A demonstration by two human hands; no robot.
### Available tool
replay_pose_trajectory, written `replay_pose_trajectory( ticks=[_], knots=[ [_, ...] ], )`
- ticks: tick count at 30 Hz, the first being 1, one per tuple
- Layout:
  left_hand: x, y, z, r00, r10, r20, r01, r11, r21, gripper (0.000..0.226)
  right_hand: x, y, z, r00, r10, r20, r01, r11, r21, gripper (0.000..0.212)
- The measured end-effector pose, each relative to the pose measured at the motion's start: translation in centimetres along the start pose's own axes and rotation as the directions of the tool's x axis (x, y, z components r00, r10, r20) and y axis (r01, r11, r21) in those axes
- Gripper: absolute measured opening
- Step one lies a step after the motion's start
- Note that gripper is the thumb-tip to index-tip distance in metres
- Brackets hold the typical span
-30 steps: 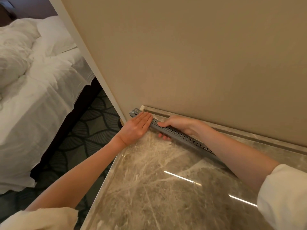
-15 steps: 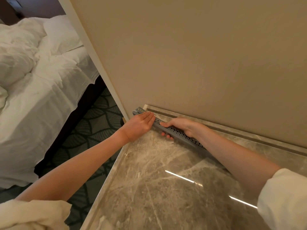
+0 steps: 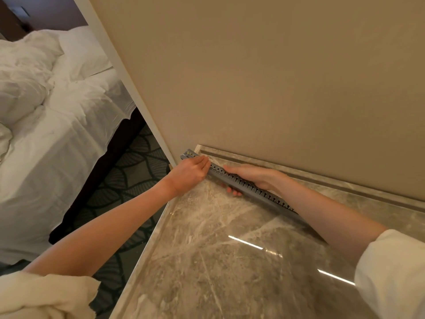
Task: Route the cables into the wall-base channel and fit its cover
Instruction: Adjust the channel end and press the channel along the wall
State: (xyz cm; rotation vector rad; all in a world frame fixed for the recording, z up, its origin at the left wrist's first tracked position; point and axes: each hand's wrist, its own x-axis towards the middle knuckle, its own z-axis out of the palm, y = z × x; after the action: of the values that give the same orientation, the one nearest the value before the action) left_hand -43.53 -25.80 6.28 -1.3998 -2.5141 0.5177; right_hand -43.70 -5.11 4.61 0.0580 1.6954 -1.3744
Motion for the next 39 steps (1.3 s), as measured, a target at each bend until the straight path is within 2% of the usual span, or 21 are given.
replay_pose_trajectory(
  ticks=[2, 5, 12, 18, 22, 24, 25, 27, 29, 30, 33, 36, 39],
  knots=[
    [0.0, 0.0, 0.0, 1.0, -0.003, -0.003, 0.003, 1.0, 0.005, 0.045, -0.7, 0.2, -0.8, 0.993, 0.053, 0.107, -0.059, 0.997, 0.051, 0.048],
    [-0.1, 0.1, 0.3, 1.0, -0.005, 0.002, 0.005, 1.0, 0.01, 0.047, -1.4, 0.6, -1.8, 0.988, 0.047, 0.15, -0.064, 0.992, 0.107, 0.042],
    [-0.1, 0.0, 0.8, 1.0, -0.006, 0.031, 0.005, 1.0, 0.029, 0.047, -1.1, 0.7, -1.0, 0.994, 0.103, 0.021, -0.105, 0.989, 0.101, 0.033],
    [0.1, 0.2, 0.5, 0.999, -0.009, 0.031, 0.008, 0.999, 0.047, 0.042, -1.0, 1.7, -0.5, 0.991, 0.004, -0.131, 0.007, 0.997, 0.08, 0.035],
    [0.1, 0.1, 0.5, 0.999, -0.026, 0.032, 0.024, 0.998, 0.064, 0.041, -1.4, 2.0, -0.6, 0.988, -0.073, -0.134, 0.082, 0.995, 0.064, 0.04],
    [0.1, 0.1, 0.5, 0.999, -0.036, 0.03, 0.034, 0.997, 0.065, 0.042, -1.4, 1.7, 0.1, 0.981, -0.111, -0.159, 0.108, 0.994, -0.032, 0.041],
    [0.1, 0.0, 0.5, 0.999, -0.038, 0.027, 0.037, 0.998, 0.054, 0.042, -1.2, 1.4, 0.6, 0.97, -0.153, -0.19, 0.128, 0.983, -0.135, 0.04],
    [0.1, -0.2, 0.4, 0.999, -0.043, 0.029, 0.042, 0.999, 0.024, 0.042, -0.5, 1.0, 1.6, 0.932, -0.267, -0.245, 0.129, 0.876, -0.465, 0.042],
    [0.2, -0.5, 0.3, 0.998, -0.053, 0.027, 0.053, 0.999, -0.008, 0.04, 0.3, 1.2, 2.6, 0.86, -0.415, -0.297, 0.017, 0.605, -0.796, 0.05],
    [0.2, -0.6, 0.2, 0.998, -0.061, 0.024, 0.062, 0.998, -0.027, 0.038, 0.5, 1.4, 3.0, 0.809, -0.485, -0.331, -0.042, 0.515, -0.856, 0.05],
    [0.1, -0.8, 0.4, 0.995, -0.089, 0.053, 0.093, 0.993, -0.073, 0.029, 1.0, 2.1, 3.8, 0.696, -0.595, -0.402, -0.102, 0.472, -0.876, 0.055],
    [0.2, -0.9, 0.7, 0.988, -0.104, 0.116, 0.118, 0.985, -0.122, 0.025, 1.2, 2.2, 3.9, 0.655, -0.651, -0.384, -0.144, 0.392, -0.909, 0.059],
    [0.6, -1.0, 0.8, 0.979, -0.113, 0.171, 0.143, 0.975, -0.172, 0.027, 1.2, 2.0, 3.8, 0.623, -0.681, -0.385, -0.156, 0.374, -0.914, 0.059]
  ],
)
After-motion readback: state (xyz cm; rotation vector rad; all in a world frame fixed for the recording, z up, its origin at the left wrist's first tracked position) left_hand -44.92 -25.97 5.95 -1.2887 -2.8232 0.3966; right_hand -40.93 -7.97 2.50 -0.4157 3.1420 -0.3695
